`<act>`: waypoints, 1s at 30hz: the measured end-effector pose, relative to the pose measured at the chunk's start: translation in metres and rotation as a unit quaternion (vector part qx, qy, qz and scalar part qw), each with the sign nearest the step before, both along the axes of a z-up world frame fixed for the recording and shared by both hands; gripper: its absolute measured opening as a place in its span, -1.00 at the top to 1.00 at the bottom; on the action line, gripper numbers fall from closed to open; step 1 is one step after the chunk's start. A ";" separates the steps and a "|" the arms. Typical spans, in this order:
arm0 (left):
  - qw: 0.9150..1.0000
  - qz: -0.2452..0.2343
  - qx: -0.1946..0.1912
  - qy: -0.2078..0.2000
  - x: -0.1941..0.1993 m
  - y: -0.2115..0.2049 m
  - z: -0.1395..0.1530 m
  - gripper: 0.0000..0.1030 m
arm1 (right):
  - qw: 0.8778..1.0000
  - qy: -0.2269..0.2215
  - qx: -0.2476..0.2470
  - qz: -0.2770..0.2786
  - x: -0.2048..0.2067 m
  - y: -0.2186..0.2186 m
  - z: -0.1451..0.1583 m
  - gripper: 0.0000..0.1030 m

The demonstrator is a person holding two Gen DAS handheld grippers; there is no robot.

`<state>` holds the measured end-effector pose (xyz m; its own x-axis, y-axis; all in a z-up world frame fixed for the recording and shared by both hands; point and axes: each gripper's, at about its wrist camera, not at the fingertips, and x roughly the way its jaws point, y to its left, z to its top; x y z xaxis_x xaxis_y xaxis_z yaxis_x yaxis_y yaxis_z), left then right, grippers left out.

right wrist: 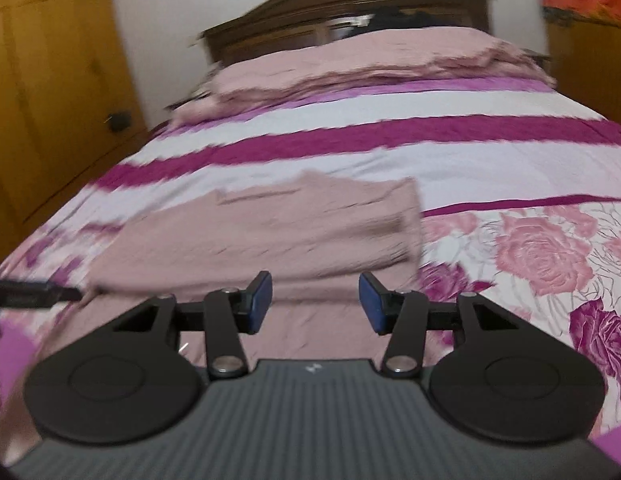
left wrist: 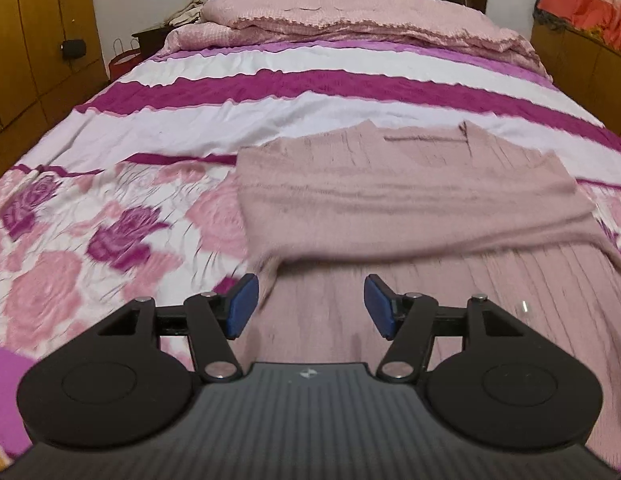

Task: Fold small clothes
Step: 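Move both grippers open toward the ribbed hem of the cardigan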

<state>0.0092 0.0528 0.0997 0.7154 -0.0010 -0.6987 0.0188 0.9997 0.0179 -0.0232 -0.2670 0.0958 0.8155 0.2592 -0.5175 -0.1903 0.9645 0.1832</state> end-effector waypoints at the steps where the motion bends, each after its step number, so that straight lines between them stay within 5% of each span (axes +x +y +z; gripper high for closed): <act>1: 1.000 -0.004 0.005 0.000 -0.011 0.000 0.002 -0.34 | 1.000 0.000 -0.007 0.018 -0.010 0.005 0.001 0.01; 8: 0.999 -0.037 0.032 0.007 -0.073 -0.008 0.003 -0.49 | 0.996 0.005 -0.044 0.081 -0.061 0.032 -0.010 -0.16; 20: 0.988 -0.144 0.050 0.033 -0.122 -0.059 -0.018 -0.62 | 0.983 0.045 -0.112 0.140 -0.107 0.049 -0.040 -0.17; 26: 0.981 -0.176 0.034 0.071 -0.143 -0.067 -0.039 -0.63 | 0.963 0.066 -0.169 0.197 -0.126 0.063 -0.054 -0.17; 30: 0.979 -0.179 0.026 0.097 -0.151 -0.069 -0.054 -0.72 | 0.941 0.075 -0.249 0.218 -0.134 0.081 -0.069 -0.18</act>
